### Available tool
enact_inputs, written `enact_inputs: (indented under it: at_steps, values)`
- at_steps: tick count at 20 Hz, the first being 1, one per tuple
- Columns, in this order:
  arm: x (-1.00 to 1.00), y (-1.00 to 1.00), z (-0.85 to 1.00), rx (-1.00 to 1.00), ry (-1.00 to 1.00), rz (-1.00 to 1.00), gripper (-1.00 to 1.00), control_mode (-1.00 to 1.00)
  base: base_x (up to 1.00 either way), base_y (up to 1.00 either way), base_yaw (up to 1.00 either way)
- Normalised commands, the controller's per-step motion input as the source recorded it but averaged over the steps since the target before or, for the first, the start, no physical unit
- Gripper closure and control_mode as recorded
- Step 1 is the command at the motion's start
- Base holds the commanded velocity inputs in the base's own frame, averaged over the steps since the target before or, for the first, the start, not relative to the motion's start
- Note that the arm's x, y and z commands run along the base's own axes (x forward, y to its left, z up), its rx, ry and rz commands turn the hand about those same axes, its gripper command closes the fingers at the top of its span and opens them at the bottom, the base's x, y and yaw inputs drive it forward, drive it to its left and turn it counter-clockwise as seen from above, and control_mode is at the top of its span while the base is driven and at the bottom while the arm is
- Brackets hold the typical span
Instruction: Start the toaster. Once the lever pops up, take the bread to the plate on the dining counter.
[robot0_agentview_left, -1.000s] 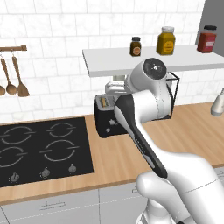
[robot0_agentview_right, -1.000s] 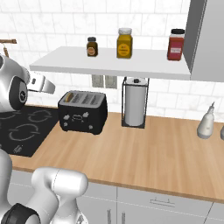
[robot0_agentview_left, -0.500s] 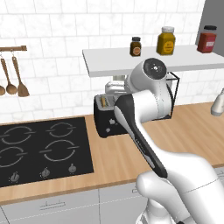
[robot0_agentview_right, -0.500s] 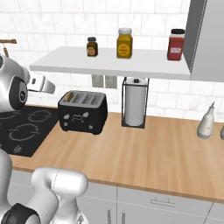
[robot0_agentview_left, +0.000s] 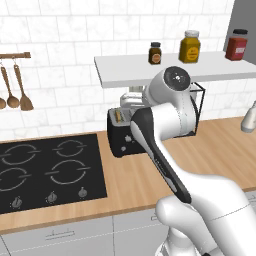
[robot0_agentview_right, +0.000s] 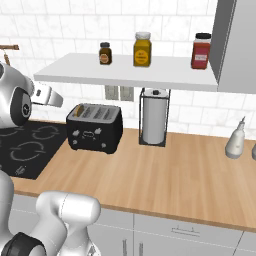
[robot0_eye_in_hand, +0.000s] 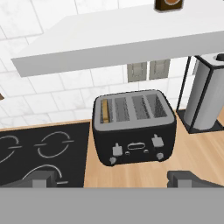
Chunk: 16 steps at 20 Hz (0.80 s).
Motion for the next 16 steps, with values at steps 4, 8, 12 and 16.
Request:
enact_inputs:
  at_steps: [4,8,12,16]
  values:
    - [0.00,0.00,0.00,0.00,0.00,0.00,-1.00,-1.00,0.00,0.00,0.00]
    - [0.00,0.00,0.00,0.00,0.00,0.00,-1.00,-1.00,0.00,0.00,0.00]
    - [0.00,0.00,0.00,0.00,0.00,0.00,-1.00,-1.00,0.00,0.00,0.00]
    - [0.00,0.00,0.00,0.00,0.00,0.00,-1.00,-1.00,0.00,0.00,0.00]
